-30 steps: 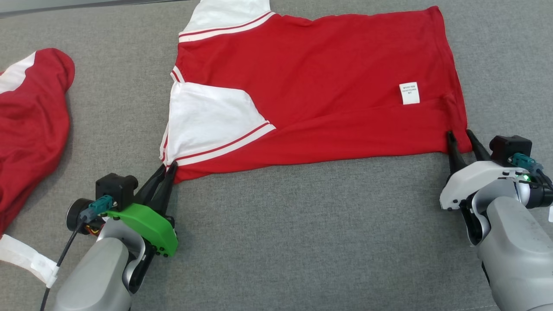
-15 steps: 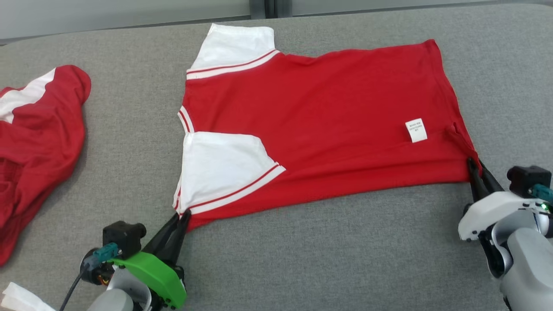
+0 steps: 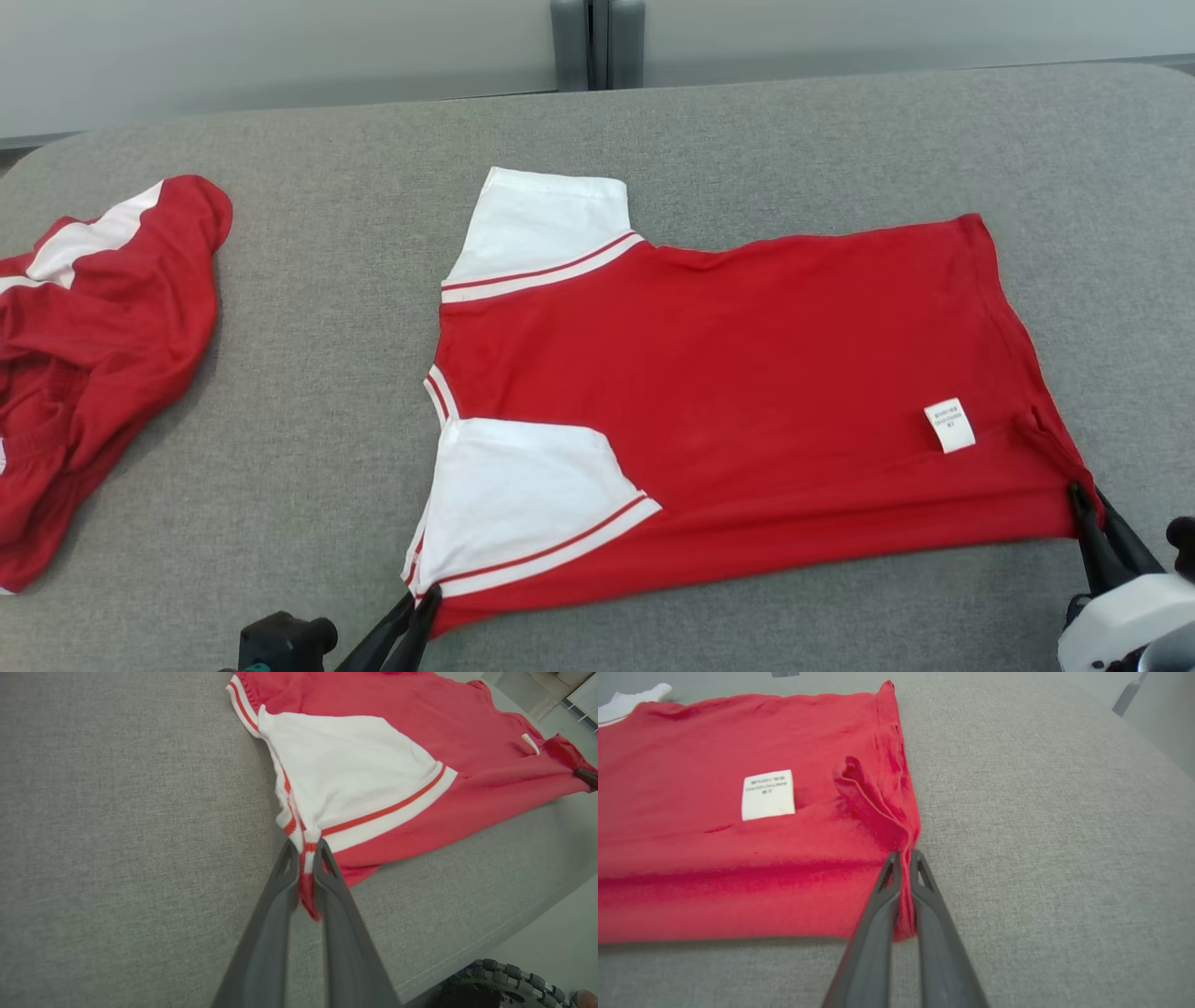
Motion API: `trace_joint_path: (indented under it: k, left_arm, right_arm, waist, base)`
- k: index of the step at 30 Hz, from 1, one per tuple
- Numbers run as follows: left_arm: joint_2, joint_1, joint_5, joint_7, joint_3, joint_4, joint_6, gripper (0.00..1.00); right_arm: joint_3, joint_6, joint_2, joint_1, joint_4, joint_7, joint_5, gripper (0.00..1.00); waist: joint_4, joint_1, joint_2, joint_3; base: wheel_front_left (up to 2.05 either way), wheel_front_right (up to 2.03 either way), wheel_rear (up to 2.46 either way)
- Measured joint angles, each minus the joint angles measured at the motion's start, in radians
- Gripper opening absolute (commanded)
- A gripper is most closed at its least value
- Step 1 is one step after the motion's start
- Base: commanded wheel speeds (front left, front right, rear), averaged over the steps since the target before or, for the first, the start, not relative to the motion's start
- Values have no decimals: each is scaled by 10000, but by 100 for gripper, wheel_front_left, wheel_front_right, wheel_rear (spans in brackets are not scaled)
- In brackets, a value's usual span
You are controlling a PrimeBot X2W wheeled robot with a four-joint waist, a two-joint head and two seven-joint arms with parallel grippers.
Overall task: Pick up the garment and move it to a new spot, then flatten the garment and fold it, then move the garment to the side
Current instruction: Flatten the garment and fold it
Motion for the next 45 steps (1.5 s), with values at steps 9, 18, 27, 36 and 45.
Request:
trace_joint_path:
  k: [9,18,27,36,45]
  left_arm:
    - [378,154,284,593,-370,-67,150,0]
    - [274,142,234,978,-502,46,391,100]
    - [508,-501,345,663,167,-1536,696,100]
    - [1080,-4867,1450,1737,706,-1595,219,100]
    - [1028,-9472,1522,3498,234,1068,-1110,100]
  right_arm:
    - [-694,-6,736,1039,-1480,863,-320,25]
    - [-1166,-12,957,1324,-2013,980,-769,100]
    - [-1168,-12,1244,1223,-2955,631,-1168,100]
    - [-523,-12,1676,-610,-2702,157,-1101,100]
    - [-52,-13,1935,-1716,-2433,-167,-1313,100]
  waist:
    - [-200,0,0,-17]
    - [-258,0,0,-243]
    - [-191,0,0,-297]
    - [-219,0,0,416]
    - [-369,0,0,1641]
  base:
    - [0,0,0]
    - [0,0,0]
    - [0,0,0]
    - [0,0,0]
    - [0,0,0]
